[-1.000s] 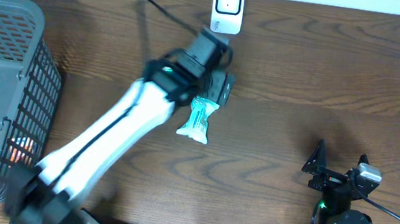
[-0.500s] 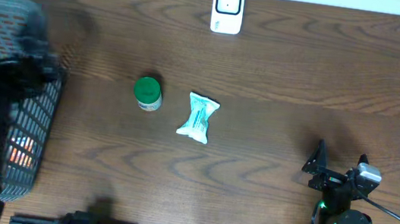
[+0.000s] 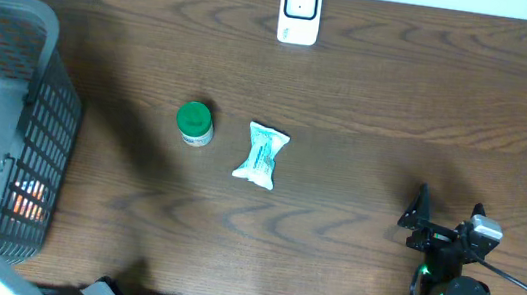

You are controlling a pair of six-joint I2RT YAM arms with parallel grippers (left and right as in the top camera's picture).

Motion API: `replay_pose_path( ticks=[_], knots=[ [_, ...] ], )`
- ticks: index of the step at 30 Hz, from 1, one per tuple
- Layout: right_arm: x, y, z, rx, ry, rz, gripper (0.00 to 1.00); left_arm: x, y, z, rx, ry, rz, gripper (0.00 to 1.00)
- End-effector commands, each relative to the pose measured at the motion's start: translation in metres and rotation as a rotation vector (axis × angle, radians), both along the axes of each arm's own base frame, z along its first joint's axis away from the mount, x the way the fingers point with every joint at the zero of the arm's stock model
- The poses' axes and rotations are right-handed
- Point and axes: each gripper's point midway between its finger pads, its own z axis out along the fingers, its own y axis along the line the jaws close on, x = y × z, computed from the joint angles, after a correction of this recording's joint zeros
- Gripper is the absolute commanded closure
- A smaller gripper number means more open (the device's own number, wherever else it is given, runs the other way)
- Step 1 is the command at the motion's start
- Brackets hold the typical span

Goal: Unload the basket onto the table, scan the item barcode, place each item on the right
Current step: 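Reach into the basket and grasp the small orange box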

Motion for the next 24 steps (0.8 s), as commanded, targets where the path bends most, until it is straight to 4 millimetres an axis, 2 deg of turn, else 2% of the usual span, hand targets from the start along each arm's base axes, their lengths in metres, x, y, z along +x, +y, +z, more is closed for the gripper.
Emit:
replay_pose_path(
  ticks=[1, 5, 7, 13, 20, 23, 24],
  knots=[
    [0.0, -0.002, -0.001, -0.013, 0.006, -0.006, 0.01, -0.003, 0.008, -0.06, -0.226, 0.056, 0.178, 0.11],
    [0.0, -0.002, -0.002, -0.014, 0.006, -0.006, 0.01, -0.005, 0.009, -0.105, -0.327, 0.156, 0.235, 0.11],
    [0.0, -0.002, -0.002, -0.014, 0.006, -0.006, 0.01, -0.011, 0.009, -0.121, -0.35, 0.197, 0.29, 0.11],
    [0.0, -0.002, -0.002, -0.014, 0.006, -0.006, 0.01, -0.034, -0.005, -0.166, -0.412, 0.275, 0.438, 0.08],
    [0.0, -0.002, -0.002, -0.014, 0.006, -0.006, 0.01, -0.046, -0.018, -0.22, -0.449, 0.323, 0.446, 0.04],
    [0.0, -0.002, -0.002, -0.014, 0.006, -0.006, 0.01, -0.051, -0.023, -0.237, -0.459, 0.336, 0.447, 0.03],
    [0.0, -0.002, -0.002, -0.014, 0.006, -0.006, 0.01, -0.052, -0.024, -0.241, -0.458, 0.336, 0.445, 0.0]
  ],
)
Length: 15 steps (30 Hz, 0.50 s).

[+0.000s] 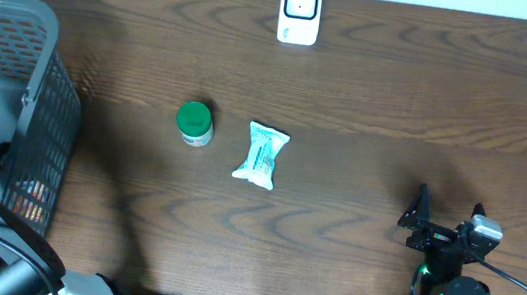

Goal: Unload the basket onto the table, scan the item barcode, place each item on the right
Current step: 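Reach into the basket and grasp the small orange box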

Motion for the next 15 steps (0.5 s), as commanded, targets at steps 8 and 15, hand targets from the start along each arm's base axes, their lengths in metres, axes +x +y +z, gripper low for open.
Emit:
replay_pose_path(
  ticks=[8, 15],
  knots=[
    [0.0, -0.002, -0.002, -0.014, 0.006, -0.006, 0.01, -0.008, -0.004, -0.04, 0.021, -0.003, -0.021, 0.02],
    [0.0, -0.002, -0.002, -0.014, 0.006, -0.006, 0.01, 0.002, -0.01, -0.052, -0.008, -0.067, -0.04, 0.02]
  ],
)
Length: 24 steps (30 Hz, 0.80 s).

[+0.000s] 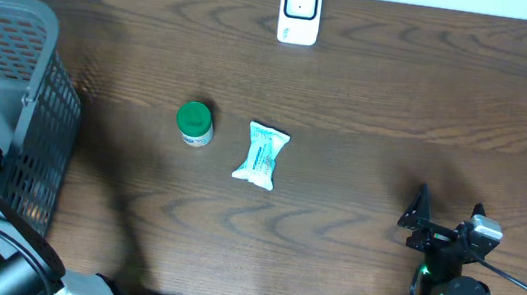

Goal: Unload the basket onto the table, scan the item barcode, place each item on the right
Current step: 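Reach into the basket and grasp the small orange box, then carry the orange box out and place it right of the pack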

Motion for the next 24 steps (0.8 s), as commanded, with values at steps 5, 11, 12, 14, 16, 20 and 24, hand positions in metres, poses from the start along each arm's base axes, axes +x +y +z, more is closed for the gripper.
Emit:
replay_pose_path(
  ticks=[5, 11, 12, 14, 16, 20, 24],
  knots=[
    [0.0, -0.002, -0.001, -0.013, 0.006, -0.006, 0.01, 0.014, -0.008, -0.002, -0.051, -0.083, -0.02, 0.02],
    [0.0, -0.002, -0.001, -0.013, 0.006, -0.006, 0.01, 0.011, -0.013, -0.003, -0.073, -0.071, -0.021, 0.02],
    [0.0, -0.002, -0.001, -0.013, 0.006, -0.006, 0.01, 0.011, -0.011, -0.003, -0.062, -0.068, -0.023, 0.0],
    [0.0, -0.002, -0.001, -0.013, 0.006, -0.006, 0.01, 0.014, -0.006, -0.002, -0.046, -0.077, -0.08, 0.13],
    [0.0, -0.002, -0.001, -0.013, 0.006, -0.006, 0.01, 0.021, 0.001, 0.0, -0.027, -0.089, -0.168, 0.23],
    [0.0, -0.002, -0.001, -0.013, 0.006, -0.006, 0.01, 0.038, 0.018, 0.022, 0.026, -0.122, -0.263, 0.34],
    [0.0, -0.002, -0.001, -0.013, 0.006, -0.006, 0.01, 0.057, 0.038, 0.074, 0.114, -0.186, -0.283, 0.35]
  ],
)
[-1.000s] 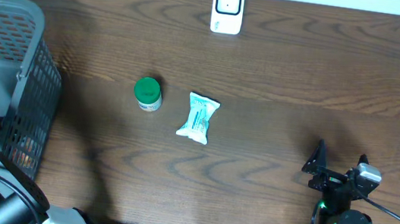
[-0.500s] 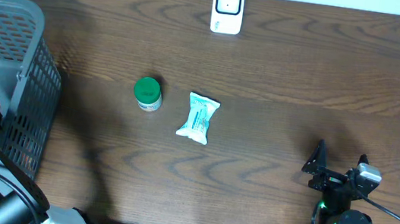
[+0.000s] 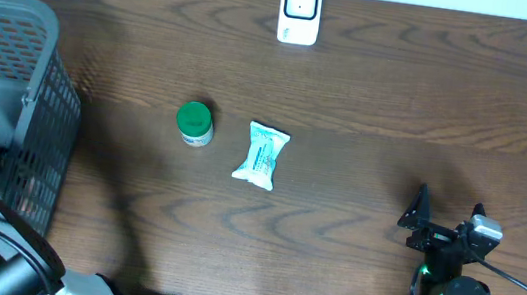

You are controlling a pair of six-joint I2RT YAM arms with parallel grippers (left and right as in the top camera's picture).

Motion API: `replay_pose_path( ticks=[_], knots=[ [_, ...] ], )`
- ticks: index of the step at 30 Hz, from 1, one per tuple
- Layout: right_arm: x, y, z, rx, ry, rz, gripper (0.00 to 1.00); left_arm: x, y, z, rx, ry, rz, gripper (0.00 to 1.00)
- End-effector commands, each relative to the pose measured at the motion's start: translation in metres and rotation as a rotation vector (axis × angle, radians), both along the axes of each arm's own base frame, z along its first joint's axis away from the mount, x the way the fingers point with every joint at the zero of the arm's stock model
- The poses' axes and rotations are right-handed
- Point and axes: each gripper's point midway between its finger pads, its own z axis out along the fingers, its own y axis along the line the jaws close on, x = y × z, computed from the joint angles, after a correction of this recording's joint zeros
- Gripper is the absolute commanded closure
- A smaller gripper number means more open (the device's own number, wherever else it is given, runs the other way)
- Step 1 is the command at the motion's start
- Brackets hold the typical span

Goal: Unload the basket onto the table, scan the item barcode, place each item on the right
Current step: 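Carry the orange box out and place it right of the pack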

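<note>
A white barcode scanner (image 3: 300,12) stands at the table's far edge. A green-capped bottle (image 3: 194,122) and a white and teal packet (image 3: 262,154) lie mid-table. My left arm reaches down into the grey mesh basket (image 3: 44,90) at the left; its fingers are hidden beneath the arm, so what they hold cannot be told. My right gripper (image 3: 448,213) rests open near the front right, with nothing between its fingers.
The basket takes up the left edge of the table, and its contents are covered by the arm. A black cable runs from the right arm's base toward the right edge.
My left arm has shifted slightly toward the front inside the basket. The bottle, packet, scanner and right arm are unchanged.
At first the basket showed a red packet and orange items, with my left arm only at the frame's lower left corner. Then the arm stood over the basket, covering them. It has stayed in the basket with small shifts since. The right arm never moved.
</note>
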Motion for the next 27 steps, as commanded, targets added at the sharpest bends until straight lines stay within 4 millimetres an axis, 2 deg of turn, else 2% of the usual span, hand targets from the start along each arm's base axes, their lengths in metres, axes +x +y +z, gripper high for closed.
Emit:
replay_pose_path(
  ticks=[1, 4, 6, 8, 9, 10, 12, 14, 16, 17, 20, 23, 27],
  knots=[
    [0.0, -0.002, -0.001, -0.013, 0.006, -0.006, 0.01, 0.026, 0.029, 0.07, 0.141, -0.116, -0.059, 0.35],
    [0.0, -0.002, -0.001, -0.013, 0.006, -0.006, 0.01, 0.037, 0.04, 0.128, 0.235, -0.205, -0.058, 0.35],
    [0.0, -0.002, -0.001, -0.013, 0.006, -0.006, 0.01, 0.044, 0.044, 0.176, 0.312, -0.294, -0.061, 0.35],
    [0.0, -0.002, -0.001, -0.013, 0.006, -0.006, 0.01, 0.055, 0.036, 0.231, 0.369, -0.442, -0.091, 0.35],
    [0.0, -0.002, -0.001, -0.013, 0.006, -0.006, 0.01, 0.063, 0.023, 0.266, 0.382, -0.562, -0.133, 0.35],
    [0.0, -0.002, -0.001, -0.013, 0.006, -0.006, 0.01, 0.068, 0.008, 0.289, 0.375, -0.653, -0.176, 0.35],
    [0.0, -0.002, -0.001, -0.013, 0.006, -0.006, 0.01, 0.078, -0.027, 0.323, 0.331, -0.812, -0.282, 0.35],
    [0.0, -0.002, -0.001, -0.013, 0.006, -0.006, 0.01, 0.085, -0.074, 0.346, 0.249, -0.944, -0.414, 0.35],
    [0.0, -0.002, -0.001, -0.013, 0.006, -0.006, 0.01, 0.09, -0.129, 0.357, 0.141, -1.019, -0.564, 0.35],
    [0.0, -0.002, -0.001, -0.013, 0.006, -0.006, 0.01, 0.093, -0.179, 0.358, 0.059, -1.038, -0.713, 0.35],
    [0.0, -0.002, -0.001, -0.013, 0.006, -0.006, 0.01, 0.098, -0.256, 0.352, -0.046, -1.031, -0.954, 0.35],
    [0.0, -0.002, -0.001, -0.013, 0.006, -0.006, 0.01, 0.105, -0.316, 0.33, -0.068, -0.948, -1.126, 0.35],
    [0.0, -0.002, -0.001, -0.013, 0.006, -0.006, 0.01, 0.116, -0.388, 0.286, -0.019, -0.785, -1.317, 0.35]
  ],
)
